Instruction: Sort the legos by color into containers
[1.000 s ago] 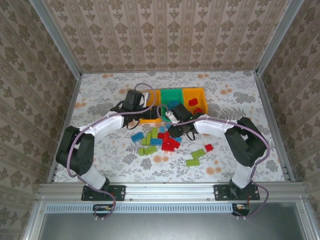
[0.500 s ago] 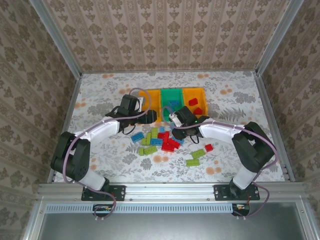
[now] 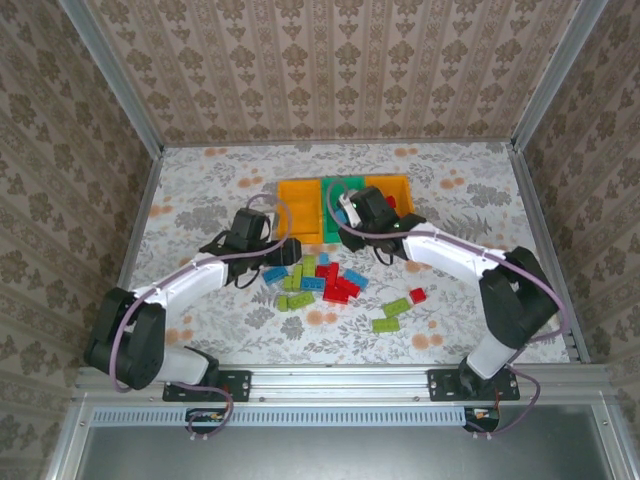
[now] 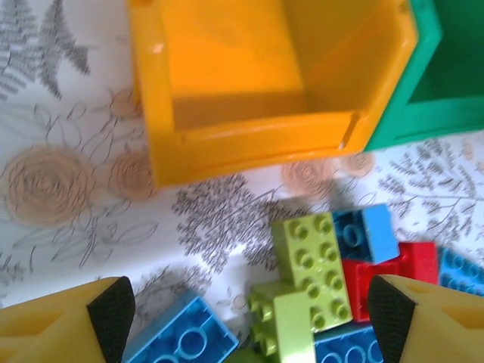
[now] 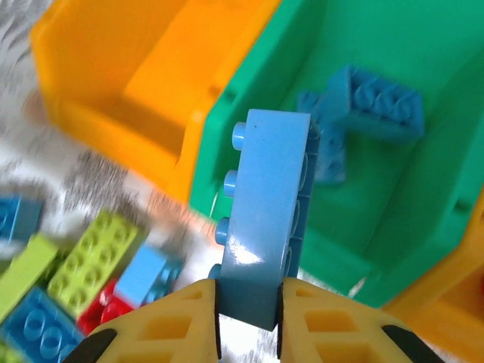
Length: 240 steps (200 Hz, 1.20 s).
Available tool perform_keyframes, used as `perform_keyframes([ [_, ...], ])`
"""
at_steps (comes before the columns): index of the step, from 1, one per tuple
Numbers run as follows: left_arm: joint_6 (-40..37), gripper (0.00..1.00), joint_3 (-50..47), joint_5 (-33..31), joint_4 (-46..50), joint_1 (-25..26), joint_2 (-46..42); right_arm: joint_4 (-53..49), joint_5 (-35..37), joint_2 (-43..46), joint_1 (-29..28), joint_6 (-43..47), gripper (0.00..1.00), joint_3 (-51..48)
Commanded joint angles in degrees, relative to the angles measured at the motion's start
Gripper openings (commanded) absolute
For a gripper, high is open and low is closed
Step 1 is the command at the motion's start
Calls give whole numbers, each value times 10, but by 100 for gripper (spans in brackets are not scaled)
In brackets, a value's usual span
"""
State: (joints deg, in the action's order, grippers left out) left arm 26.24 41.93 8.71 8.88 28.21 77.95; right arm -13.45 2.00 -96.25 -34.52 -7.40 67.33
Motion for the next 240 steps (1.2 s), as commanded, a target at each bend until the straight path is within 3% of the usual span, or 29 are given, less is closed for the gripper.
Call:
perform_keyframes([
  [1, 22, 84, -20, -31, 36, 10, -28, -38, 57, -46, 5, -35, 23, 57],
  [67, -9, 89, -68, -62, 63, 20, -82, -101, 105, -133, 27, -81, 24, 140],
  [102, -7, 90, -82, -65, 73, 22, -80, -94, 89, -125, 29, -84, 36, 135],
  [147, 4, 89, -91, -67, 66, 21, -76, -97, 88, -113, 29, -84, 39, 129],
  [197, -21, 83, -91, -65, 81, 21, -71, -77, 91, -70, 30, -90, 56, 88],
  [240, -27, 81, -90, -62, 86, 21, -53, -81, 87, -61, 36, -89, 59, 80],
])
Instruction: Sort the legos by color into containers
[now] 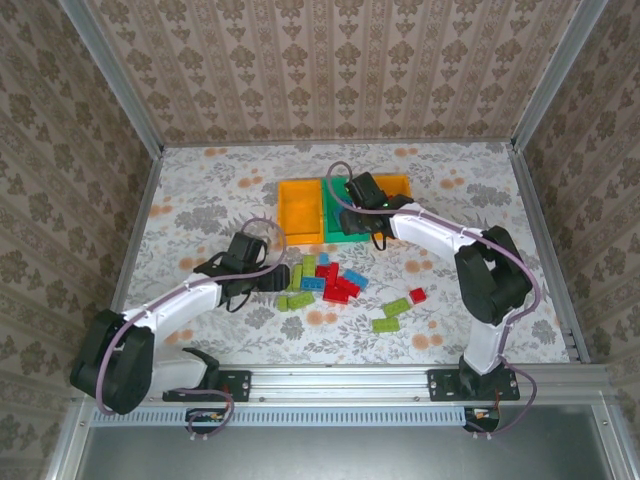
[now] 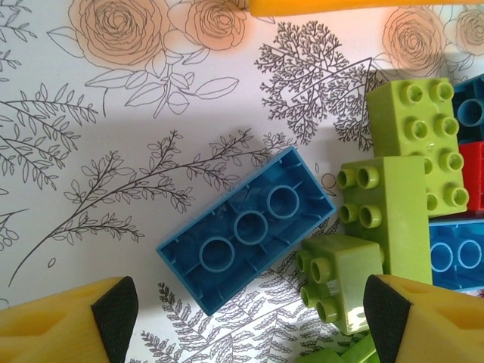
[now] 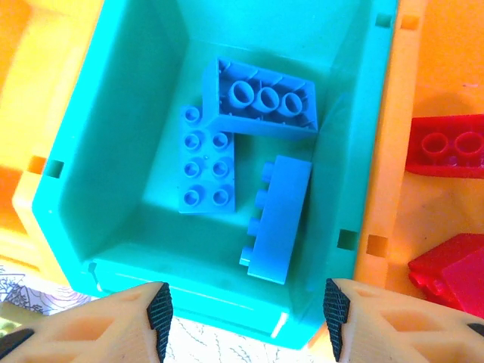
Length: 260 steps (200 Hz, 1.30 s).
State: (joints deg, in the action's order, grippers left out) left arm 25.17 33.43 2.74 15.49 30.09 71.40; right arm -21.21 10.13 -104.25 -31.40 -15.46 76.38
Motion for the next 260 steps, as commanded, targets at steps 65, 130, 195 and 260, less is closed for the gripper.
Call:
perform_keyframes([
  [65, -8, 82, 8, -1, 22, 4, 38, -2, -9, 15, 10, -15, 60, -15],
  [130, 1, 78, 21, -21, 49, 4, 42, 4, -22, 16, 20, -20, 60, -19],
  [195, 8, 79, 39, -7, 35, 13, 34, 6, -27, 18, 23, -22, 60, -24],
  [260, -53, 80, 43, -51, 101, -10, -59, 10, -28, 21, 27, -21, 60, -31],
])
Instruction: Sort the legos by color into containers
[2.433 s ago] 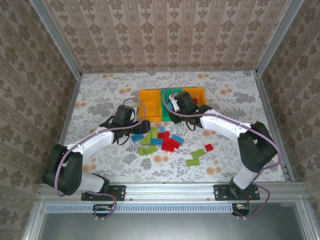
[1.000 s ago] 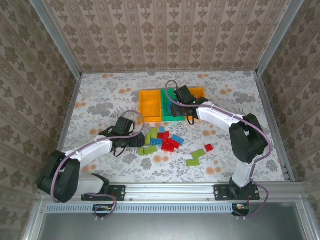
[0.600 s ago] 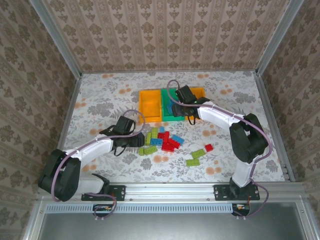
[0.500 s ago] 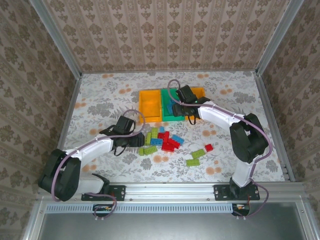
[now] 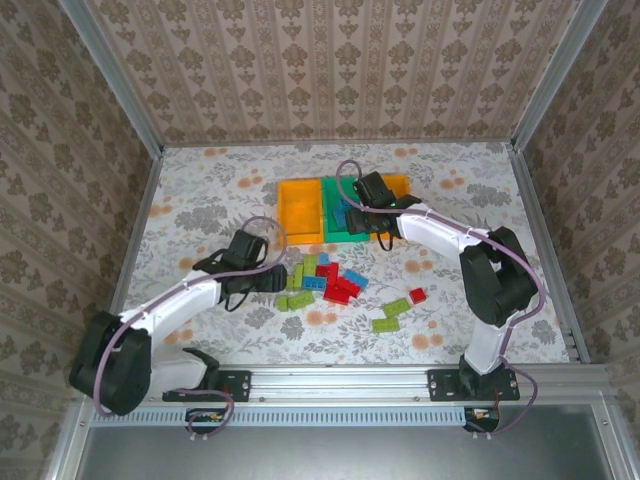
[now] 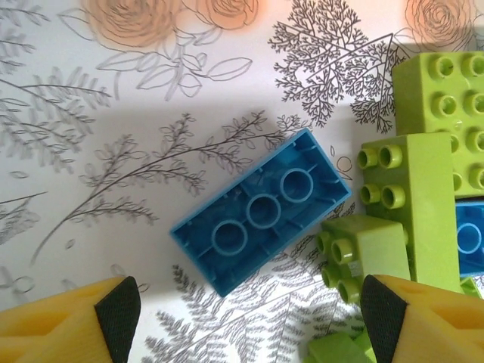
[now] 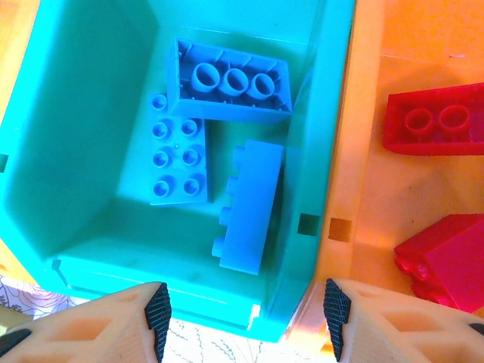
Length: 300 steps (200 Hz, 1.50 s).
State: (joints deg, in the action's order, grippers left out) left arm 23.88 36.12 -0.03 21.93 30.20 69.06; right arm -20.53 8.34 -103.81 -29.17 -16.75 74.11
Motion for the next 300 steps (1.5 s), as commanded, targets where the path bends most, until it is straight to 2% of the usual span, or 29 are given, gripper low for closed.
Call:
perform_keyframes([
  [1, -42, 80, 16, -23, 35, -12, -36, 3, -11, 17, 4, -8, 60, -8],
  [22, -74, 82, 11, 11, 20, -22, -34, 5, -17, 15, 4, -10, 60, -6],
  [63, -88, 81, 49, 54, 38, -28, 40, -3, -14, 21, 4, -4, 61, -4],
  [119, -71, 79, 64, 21, 50, -28, 89, 1, -14, 22, 10, -3, 62, -13],
  [153, -71, 76, 68, 23, 49, -27, 109, 2, -19, 16, 10, -5, 62, -7],
  [300, -100, 78, 141, 4, 65, -1, 210, 3, -31, 12, 21, -8, 64, -9],
])
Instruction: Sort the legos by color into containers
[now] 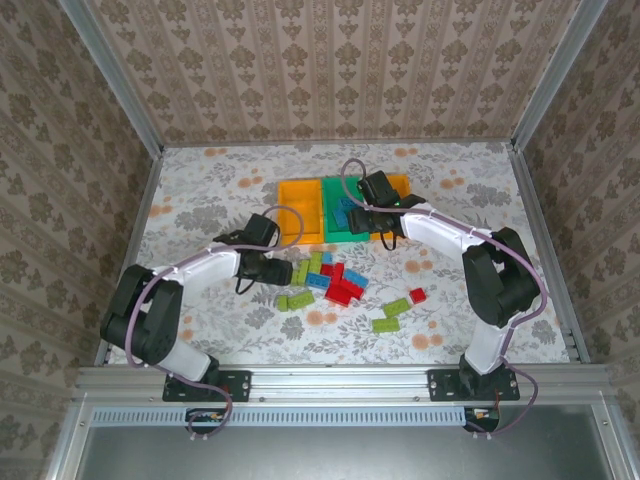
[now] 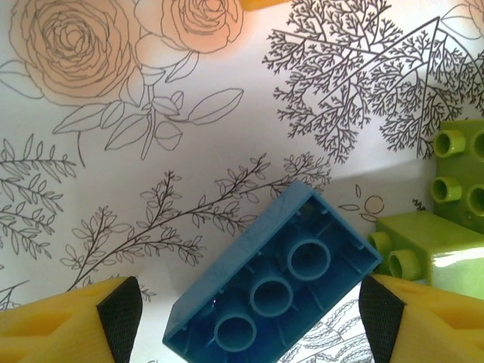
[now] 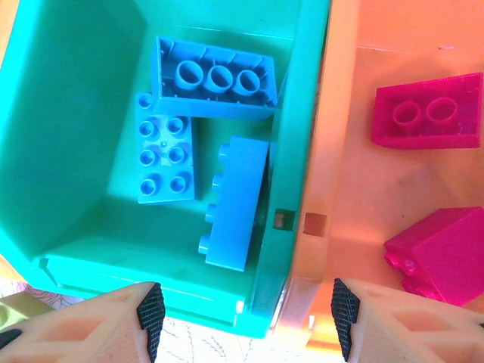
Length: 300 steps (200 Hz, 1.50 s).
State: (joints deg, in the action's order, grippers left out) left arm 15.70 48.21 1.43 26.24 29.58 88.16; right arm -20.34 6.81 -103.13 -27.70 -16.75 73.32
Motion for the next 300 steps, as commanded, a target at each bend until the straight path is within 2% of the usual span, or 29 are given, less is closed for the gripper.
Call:
perform_keyframes([
  [1, -18, 78, 20, -10, 22, 5, 20, 1, -15, 5, 6, -8, 64, -1],
  [50, -23, 59, 20, 0, 20, 13, 32, 4, -19, 5, 12, -9, 65, -5],
  [83, -20, 39, 18, 4, 21, 14, 29, 6, -23, 5, 14, -12, 65, -7],
  [110, -7, 31, 10, 6, 12, 14, 5, 9, -24, 9, 14, -15, 65, -12],
  [158, 6, 29, 37, 28, -20, 19, -57, 58, -30, 67, 14, -18, 65, -61],
  [187, 6, 30, 93, 78, -75, 33, -44, 73, -19, 105, 14, -25, 65, -93],
  [233, 10, 30, 260, 198, -121, 56, 107, 63, -40, 154, 5, -22, 65, -161],
  [268, 35, 33, 371, 236, -136, 66, 222, 51, -49, 193, -11, -20, 65, -233],
  [300, 57, 33, 444, 229, -126, 67, 295, 57, -56, 231, -30, -30, 65, -287],
])
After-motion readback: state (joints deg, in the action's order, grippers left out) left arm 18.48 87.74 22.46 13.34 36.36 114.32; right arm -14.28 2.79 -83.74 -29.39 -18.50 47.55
